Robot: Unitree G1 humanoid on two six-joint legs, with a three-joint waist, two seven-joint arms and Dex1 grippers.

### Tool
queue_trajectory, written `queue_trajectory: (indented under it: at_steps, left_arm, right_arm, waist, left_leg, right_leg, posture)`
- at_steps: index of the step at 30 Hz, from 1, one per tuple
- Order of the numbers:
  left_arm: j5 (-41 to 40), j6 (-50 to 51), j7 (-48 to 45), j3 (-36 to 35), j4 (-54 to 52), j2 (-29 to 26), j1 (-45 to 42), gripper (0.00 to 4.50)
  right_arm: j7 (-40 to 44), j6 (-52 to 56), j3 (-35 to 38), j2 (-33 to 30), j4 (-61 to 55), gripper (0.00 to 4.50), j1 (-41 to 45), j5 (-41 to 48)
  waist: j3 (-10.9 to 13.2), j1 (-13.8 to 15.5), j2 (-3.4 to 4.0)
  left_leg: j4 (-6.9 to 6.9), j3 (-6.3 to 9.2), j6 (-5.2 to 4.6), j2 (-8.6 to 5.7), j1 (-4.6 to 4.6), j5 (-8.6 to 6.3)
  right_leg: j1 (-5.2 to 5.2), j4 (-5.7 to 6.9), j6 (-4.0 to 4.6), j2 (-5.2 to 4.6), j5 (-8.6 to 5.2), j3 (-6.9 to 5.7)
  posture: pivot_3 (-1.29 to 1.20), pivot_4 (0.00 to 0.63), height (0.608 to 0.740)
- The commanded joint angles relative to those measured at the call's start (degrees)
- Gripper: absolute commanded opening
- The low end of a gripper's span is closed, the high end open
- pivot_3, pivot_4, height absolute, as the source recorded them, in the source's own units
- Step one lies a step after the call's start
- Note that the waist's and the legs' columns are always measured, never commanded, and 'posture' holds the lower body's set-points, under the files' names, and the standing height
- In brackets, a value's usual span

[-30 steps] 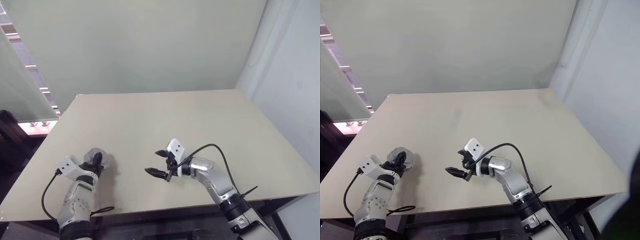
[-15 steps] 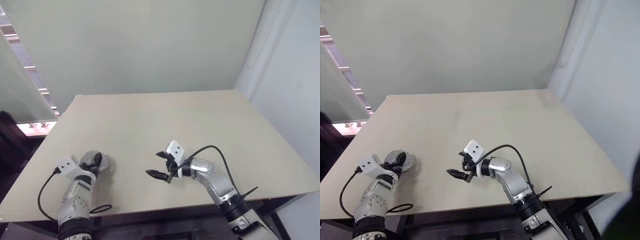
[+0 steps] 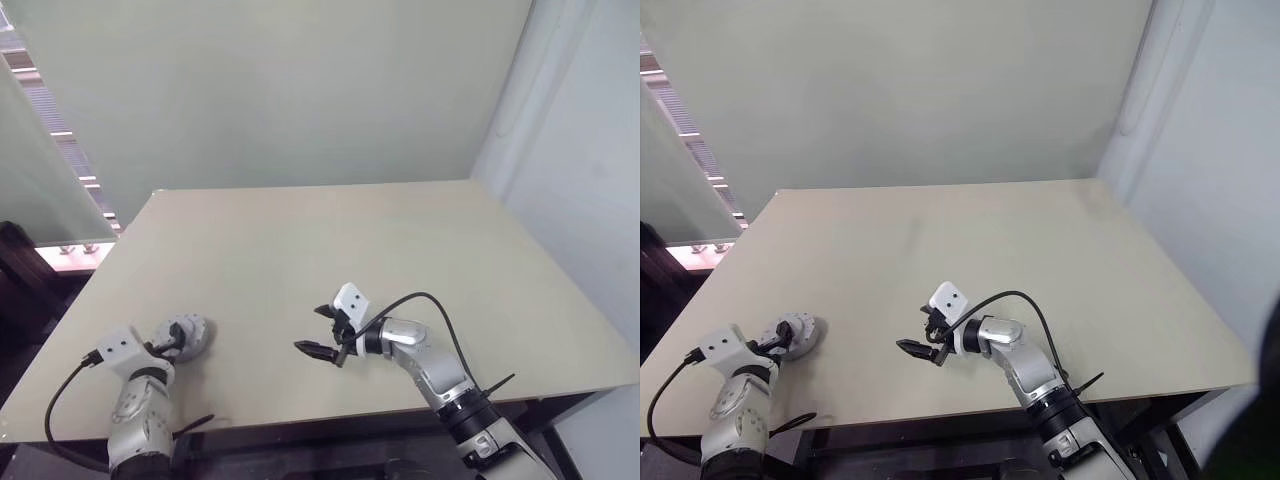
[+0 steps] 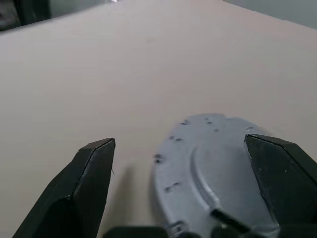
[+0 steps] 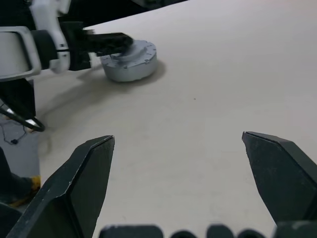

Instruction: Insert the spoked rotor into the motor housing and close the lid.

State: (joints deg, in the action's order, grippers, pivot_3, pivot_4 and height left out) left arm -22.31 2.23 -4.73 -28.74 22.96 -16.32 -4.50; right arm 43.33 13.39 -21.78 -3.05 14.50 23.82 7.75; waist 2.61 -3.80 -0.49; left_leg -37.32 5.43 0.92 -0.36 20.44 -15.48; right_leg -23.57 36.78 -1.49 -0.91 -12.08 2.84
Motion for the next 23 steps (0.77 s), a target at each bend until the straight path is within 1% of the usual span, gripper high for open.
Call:
queue_trajectory:
  at_steps: [1, 3, 5, 7, 8, 11, 14, 17, 23]
  left_arm:
    - [-2.02, -2.85, -4.89, 0.57, -9.8, 0.06, 1.75, 4.48]
    - [-3.51, 0.1, -10.26, 4.74, -18.89, -0.66, 4.91, 4.48]
    - [-4.48, 3.15, -14.31, 8.2, -25.75, -1.72, 6.99, 4.48]
    - [-5.17, 6.44, -17.81, 11.55, -30.98, -3.48, 8.03, 4.48]
    - [-5.61, 9.27, -20.36, 14.36, -34.13, -5.13, 8.24, 4.48]
    - [-5.93, 15.22, -23.85, 19.72, -39.35, -8.22, 7.81, 4.48]
    - [-5.53, 19.04, -24.52, 22.76, -41.48, -9.38, 7.09, 4.48]
    - [-5.22, 20.64, -24.61, 23.87, -41.84, -9.3, 7.02, 4.48]
    - [-3.16, 19.46, -25.47, 24.62, -38.24, -8.6, 7.67, 4.48]
  right_arm:
    - [-0.59, -1.74, 1.79, 0.36, -0.5, 4.5, 1.12, 0.26]
    - [-1.21, -1.74, 3.2, -0.2, -0.14, 4.5, 1.28, 0.52]
    - [-1.67, -1.41, 4.44, -0.69, 0.23, 4.5, 1.58, 0.84]
    - [-2.15, -0.81, 5.86, -1.39, 0.29, 4.5, 2.0, 1.06]
    - [-2.69, -0.13, 7.46, -2.33, -0.4, 4.5, 2.03, 1.47]
    - [-3.83, 1.43, 10.74, -4.7, -2.38, 4.5, 1.48, 2.33]
    - [-3.96, 2.94, 12.32, -7.16, -5.13, 4.5, -0.71, 2.74]
    - [-4.13, 4.14, 13.01, -8.37, -7.32, 4.5, -2.73, 3.06]
    - [-5.44, 5.25, 13.32, -8.44, -9.58, 4.5, -5.15, 3.07]
  waist:
    - [0.0, 0.07, 0.0]
    - [0.0, 0.22, 0.0]
    - [0.02, 0.73, 0.04]
    - [0.03, 0.95, 0.06]
    - [0.03, 0.95, 0.07]
    - [0.07, 0.93, 0.19]
    - [0.11, 0.88, 0.27]
    - [0.12, 0.82, 0.29]
    - [0.16, 0.92, 0.39]
  left_leg:
    - [0.0, 0.0, 0.0, 0.0, 0.01, 0.0]
    - [-0.01, 0.0, 0.0, 0.0, 0.01, 0.0]
    - [-0.04, -0.02, 0.0, -0.01, 0.05, 0.0]
    - [-0.12, -0.05, 0.0, -0.05, 0.04, 0.0]
    - [-0.13, -0.06, 0.0, -0.05, 0.02, 0.0]
    - [-0.26, -0.07, -0.01, -0.02, 0.04, 0.0]
    - [-0.3, -0.2, -0.02, -0.03, 0.03, -0.01]
    - [-0.24, -0.2, -0.04, 0.03, -0.03, -0.02]
    - [-0.12, -0.22, -0.04, 0.09, -0.08, -0.01]
  right_leg:
    - [0.0, 0.0, 0.01, 0.0, 0.01, -0.01]
    - [0.01, 0.0, 0.01, -0.01, 0.0, -0.01]
    - [0.02, -0.01, 0.03, -0.03, 0.01, 0.0]
    - [0.05, -0.01, 0.04, -0.04, 0.0, 0.02]
    - [0.07, 0.0, 0.04, -0.03, 0.0, 0.04]
    - [0.09, 0.02, 0.07, 0.02, -0.02, 0.03]
    - [0.1, 0.01, 0.05, 0.02, -0.01, 0.15]
    - [0.08, 0.05, 0.04, 0.09, 0.0, 0.16]
    - [0.04, 0.09, 0.06, 0.14, -0.01, 0.16]
  posture:
    - [0.0, 0.0, 0.74]
    - [0.0, 0.0, 0.74]
    - [0.0, 0.0, 0.74]
    - [0.0, 0.0, 0.74]
    - [0.0, 0.0, 0.74]
    - [0.0, 0.0, 0.74]
    - [0.0, 0.0, 0.74]
    - [0.0, 0.0, 0.74]
    - [0.0, 0.0, 0.74]
